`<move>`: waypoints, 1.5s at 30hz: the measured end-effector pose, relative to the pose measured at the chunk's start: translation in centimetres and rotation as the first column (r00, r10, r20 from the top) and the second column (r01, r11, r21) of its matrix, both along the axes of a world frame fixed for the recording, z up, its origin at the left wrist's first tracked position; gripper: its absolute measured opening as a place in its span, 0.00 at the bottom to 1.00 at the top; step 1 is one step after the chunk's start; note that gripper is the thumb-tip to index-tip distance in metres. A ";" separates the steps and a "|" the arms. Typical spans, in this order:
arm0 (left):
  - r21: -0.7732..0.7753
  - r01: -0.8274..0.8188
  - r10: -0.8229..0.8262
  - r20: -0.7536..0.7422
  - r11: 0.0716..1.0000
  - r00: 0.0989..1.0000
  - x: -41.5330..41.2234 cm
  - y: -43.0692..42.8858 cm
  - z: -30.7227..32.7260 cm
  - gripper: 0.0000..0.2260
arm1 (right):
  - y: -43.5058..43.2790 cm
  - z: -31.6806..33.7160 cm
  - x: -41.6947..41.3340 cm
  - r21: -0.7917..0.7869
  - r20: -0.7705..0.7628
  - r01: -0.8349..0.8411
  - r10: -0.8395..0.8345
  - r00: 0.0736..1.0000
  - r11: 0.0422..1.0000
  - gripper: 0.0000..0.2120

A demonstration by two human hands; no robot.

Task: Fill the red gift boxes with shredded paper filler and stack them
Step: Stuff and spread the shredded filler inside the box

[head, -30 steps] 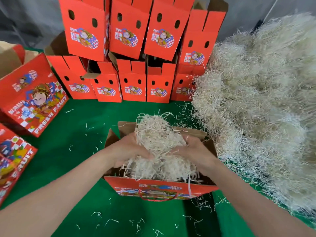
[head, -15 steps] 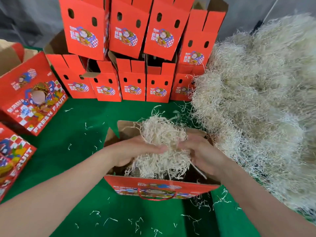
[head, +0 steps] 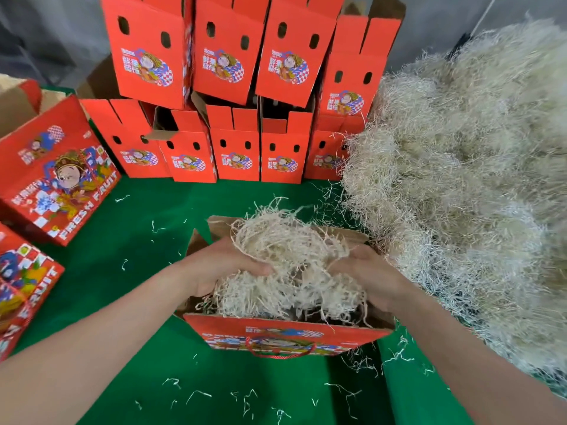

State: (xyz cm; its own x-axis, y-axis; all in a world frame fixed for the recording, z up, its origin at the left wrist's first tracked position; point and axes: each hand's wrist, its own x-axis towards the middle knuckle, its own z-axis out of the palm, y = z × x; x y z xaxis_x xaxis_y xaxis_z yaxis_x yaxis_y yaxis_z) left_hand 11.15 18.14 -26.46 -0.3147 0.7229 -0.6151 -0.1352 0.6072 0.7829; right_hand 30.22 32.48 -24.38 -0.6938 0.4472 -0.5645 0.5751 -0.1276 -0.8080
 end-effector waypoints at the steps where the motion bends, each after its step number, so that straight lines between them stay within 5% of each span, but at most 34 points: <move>1: 0.009 0.058 -0.058 0.030 0.998 0.998 0.7 0.2 0.2 0.25 | -0.5 -0.1 -0.5 0.002 -0.029 -0.050 0.050 0.998 0.999 0.10; 4: 0.023 0.086 -0.087 0.046 0.996 0.995 1.9 1.0 0.1 0.22 | -1.9 0.0 -1.6 -0.054 -0.123 -0.090 0.083 0.989 0.994 0.06; 12: -0.027 -0.205 0.203 -0.070 0.978 0.977 0.8 1.3 -0.7 0.09 | -0.9 -0.4 -0.8 -0.147 -0.090 0.057 -0.071 0.993 0.987 0.15; 16: -0.078 -0.252 0.249 -0.052 0.964 0.967 -0.3 0.5 -0.8 0.29 | 0.2 -0.9 -0.1 -0.140 -0.064 0.134 -0.144 0.987 0.981 0.11; 19: -0.068 -0.189 0.191 0.023 0.980 0.981 -0.6 0.1 -0.6 0.22 | -0.1 -0.6 -0.4 -0.142 -0.119 0.108 -0.126 0.985 0.984 0.27; 22: -0.004 0.013 -0.012 0.087 1.000 0.996 1.6 0.7 0.2 0.16 | -1.6 -1.0 -1.8 -0.079 -0.138 -0.031 0.020 0.990 0.996 0.18; 25: 0.053 0.069 -0.067 -0.036 0.996 0.997 2.5 1.7 -0.4 0.20 | -2.3 -1.1 -2.5 0.051 -0.156 -0.137 0.144 0.977 0.989 0.16; 29: 0.086 -0.006 0.017 -0.129 0.996 0.992 0.1 0.5 -0.2 0.23 | -0.4 -0.2 -0.9 0.052 -0.143 0.038 -0.030 0.989 0.998 0.21; 33: 0.113 0.102 -0.078 -0.203 0.988 0.976 0.0 0.1 -0.2 0.23 | 0.1 -0.3 -0.7 -0.031 -0.190 0.101 -0.105 0.976 0.994 0.16; 37: 0.162 0.251 -0.196 -0.292 0.954 0.936 1.8 0.8 -0.2 0.23 | -1.8 -0.4 -2.4 -0.055 -0.124 -0.110 0.102 0.987 0.992 0.40; 40: 0.091 0.238 -0.200 -0.304 0.967 0.931 0.7 0.0 0.3 0.22 | -1.1 -0.6 -1.7 0.096 -0.063 -0.102 0.108 0.992 0.990 0.20; 45: -0.028 0.193 -0.191 -0.330 0.981 0.924 0.0 -0.8 0.7 0.18 | -0.5 -0.3 -0.8 0.027 -0.079 -0.081 0.083 0.993 0.996 0.23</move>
